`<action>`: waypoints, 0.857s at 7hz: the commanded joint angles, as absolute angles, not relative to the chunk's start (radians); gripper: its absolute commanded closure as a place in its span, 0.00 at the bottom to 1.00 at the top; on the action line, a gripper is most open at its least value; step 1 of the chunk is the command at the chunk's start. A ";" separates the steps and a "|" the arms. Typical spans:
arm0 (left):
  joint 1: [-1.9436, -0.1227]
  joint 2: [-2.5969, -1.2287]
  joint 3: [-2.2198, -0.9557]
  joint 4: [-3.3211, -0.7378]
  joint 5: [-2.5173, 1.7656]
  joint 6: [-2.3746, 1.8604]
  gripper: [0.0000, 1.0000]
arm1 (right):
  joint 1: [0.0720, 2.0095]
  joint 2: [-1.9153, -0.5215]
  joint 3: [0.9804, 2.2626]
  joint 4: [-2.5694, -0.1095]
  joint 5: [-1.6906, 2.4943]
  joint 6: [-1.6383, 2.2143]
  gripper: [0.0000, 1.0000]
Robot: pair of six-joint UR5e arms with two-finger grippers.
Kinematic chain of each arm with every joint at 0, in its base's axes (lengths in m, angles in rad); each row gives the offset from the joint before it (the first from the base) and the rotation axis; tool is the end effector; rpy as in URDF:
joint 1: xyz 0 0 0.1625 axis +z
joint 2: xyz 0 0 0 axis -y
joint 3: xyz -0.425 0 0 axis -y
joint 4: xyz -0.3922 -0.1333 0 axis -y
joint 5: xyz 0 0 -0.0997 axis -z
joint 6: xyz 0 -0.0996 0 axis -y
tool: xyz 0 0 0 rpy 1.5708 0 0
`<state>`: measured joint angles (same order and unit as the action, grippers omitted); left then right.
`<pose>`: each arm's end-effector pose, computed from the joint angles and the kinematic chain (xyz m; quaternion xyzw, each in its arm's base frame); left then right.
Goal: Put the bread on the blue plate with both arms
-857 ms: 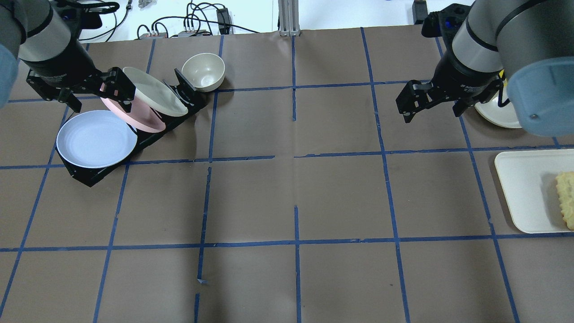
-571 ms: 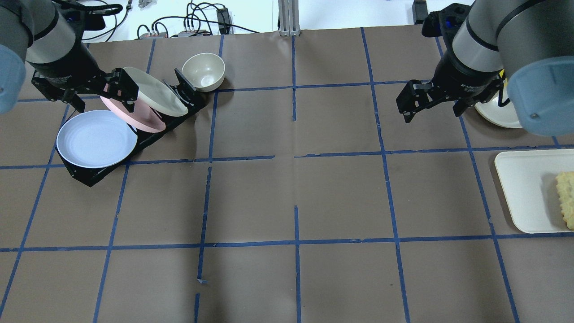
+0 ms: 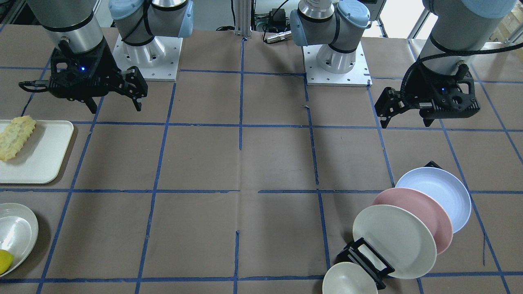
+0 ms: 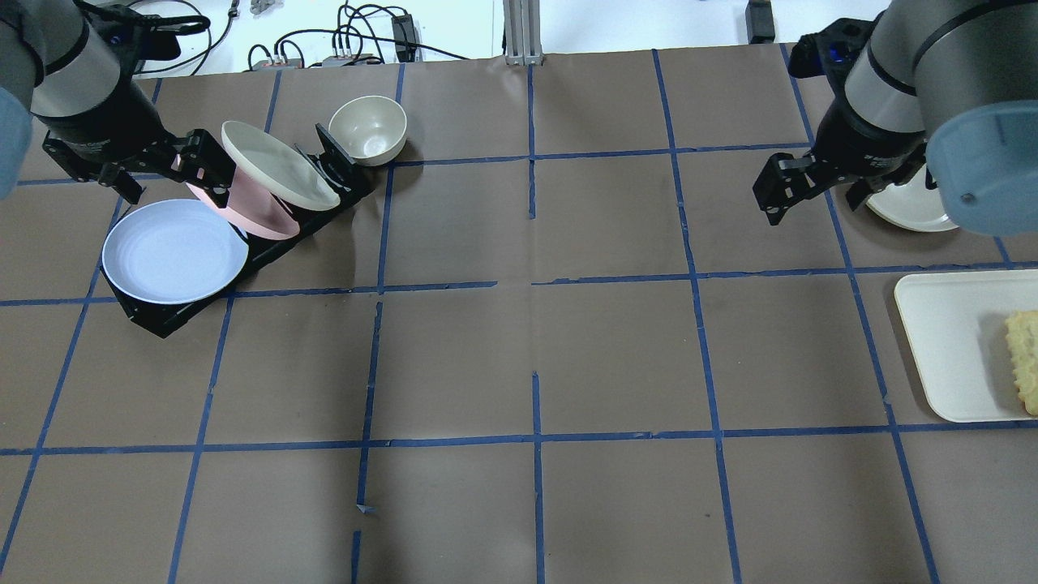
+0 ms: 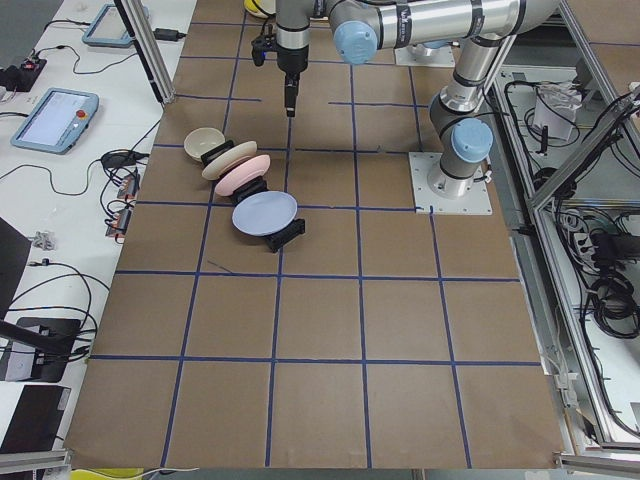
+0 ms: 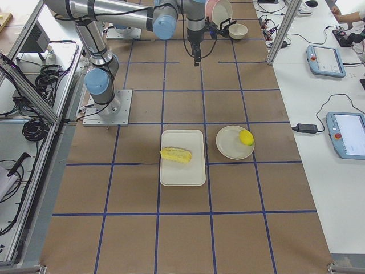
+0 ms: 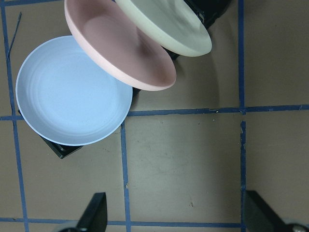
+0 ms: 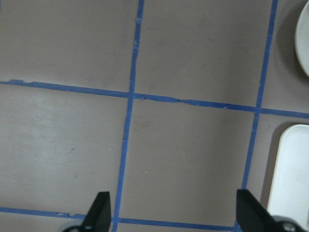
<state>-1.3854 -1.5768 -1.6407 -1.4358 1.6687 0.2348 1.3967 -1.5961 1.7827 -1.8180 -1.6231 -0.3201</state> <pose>-0.0295 -0.5132 0.4647 0.0232 0.9981 -0.0187 0.0540 0.0430 -0.4951 0.4214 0.0721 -0.9966 0.0230 0.0328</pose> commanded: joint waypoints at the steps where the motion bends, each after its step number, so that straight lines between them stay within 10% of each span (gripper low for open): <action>1: -1.349 -1.582 -1.635 -1.384 1.667 0.364 0.00 | 1.107 -1.493 1.859 -1.986 -1.634 -0.670 0.12; 6: -0.888 -1.708 -1.603 -1.262 1.549 0.975 0.00 | 0.701 -1.270 1.871 -2.027 -1.470 -0.868 0.12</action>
<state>-0.9399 -1.6438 -1.6141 -1.3308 1.5580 0.8713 0.7517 -1.2802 1.8671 -2.0394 -1.4873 -0.8446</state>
